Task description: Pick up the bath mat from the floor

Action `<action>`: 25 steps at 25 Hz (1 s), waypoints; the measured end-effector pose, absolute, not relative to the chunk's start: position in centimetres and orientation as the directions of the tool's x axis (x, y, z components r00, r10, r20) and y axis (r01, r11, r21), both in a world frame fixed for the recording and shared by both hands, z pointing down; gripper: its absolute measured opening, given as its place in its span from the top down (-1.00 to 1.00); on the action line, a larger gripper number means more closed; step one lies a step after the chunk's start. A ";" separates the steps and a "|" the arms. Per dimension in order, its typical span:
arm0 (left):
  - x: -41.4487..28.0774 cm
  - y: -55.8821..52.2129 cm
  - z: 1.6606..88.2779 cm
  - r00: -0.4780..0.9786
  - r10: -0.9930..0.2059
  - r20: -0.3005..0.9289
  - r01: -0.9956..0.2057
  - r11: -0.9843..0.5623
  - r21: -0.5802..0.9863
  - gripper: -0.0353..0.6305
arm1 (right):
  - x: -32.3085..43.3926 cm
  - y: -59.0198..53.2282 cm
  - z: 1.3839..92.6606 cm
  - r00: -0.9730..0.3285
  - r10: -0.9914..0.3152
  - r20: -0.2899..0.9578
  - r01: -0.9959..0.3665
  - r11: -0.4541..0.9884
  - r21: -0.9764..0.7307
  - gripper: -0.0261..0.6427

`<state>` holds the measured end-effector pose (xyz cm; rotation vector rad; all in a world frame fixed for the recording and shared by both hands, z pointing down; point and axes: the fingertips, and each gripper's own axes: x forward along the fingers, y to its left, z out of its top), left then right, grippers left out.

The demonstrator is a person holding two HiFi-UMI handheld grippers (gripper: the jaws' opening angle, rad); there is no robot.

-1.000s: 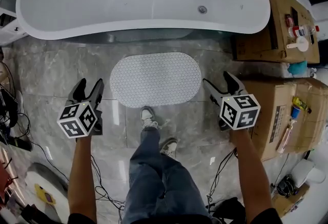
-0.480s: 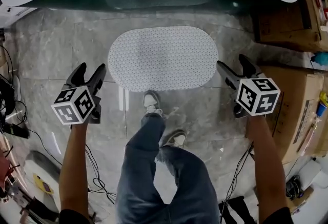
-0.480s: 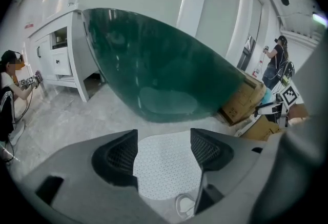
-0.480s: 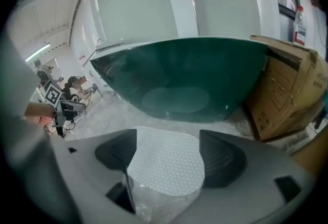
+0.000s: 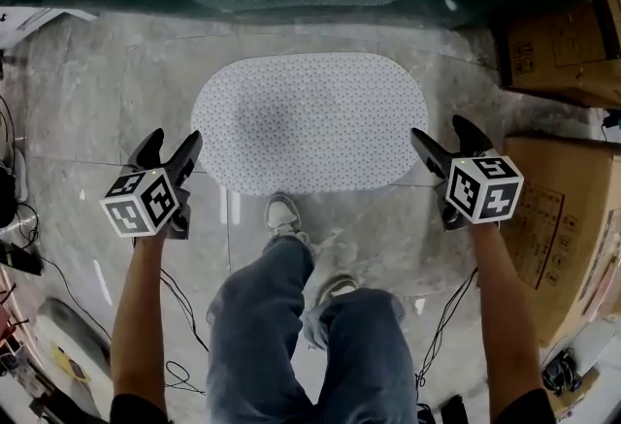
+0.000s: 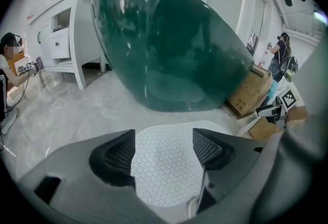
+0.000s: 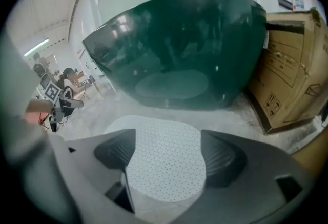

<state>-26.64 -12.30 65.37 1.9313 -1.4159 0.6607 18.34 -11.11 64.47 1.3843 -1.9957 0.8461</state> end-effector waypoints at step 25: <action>-32.4 -12.3 86.9 0.250 -0.546 0.799 -0.967 -0.183 0.177 -0.40 | 21.4 -13.1 85.3 -0.271 -0.569 0.776 -0.959 0.232 -0.165 -0.46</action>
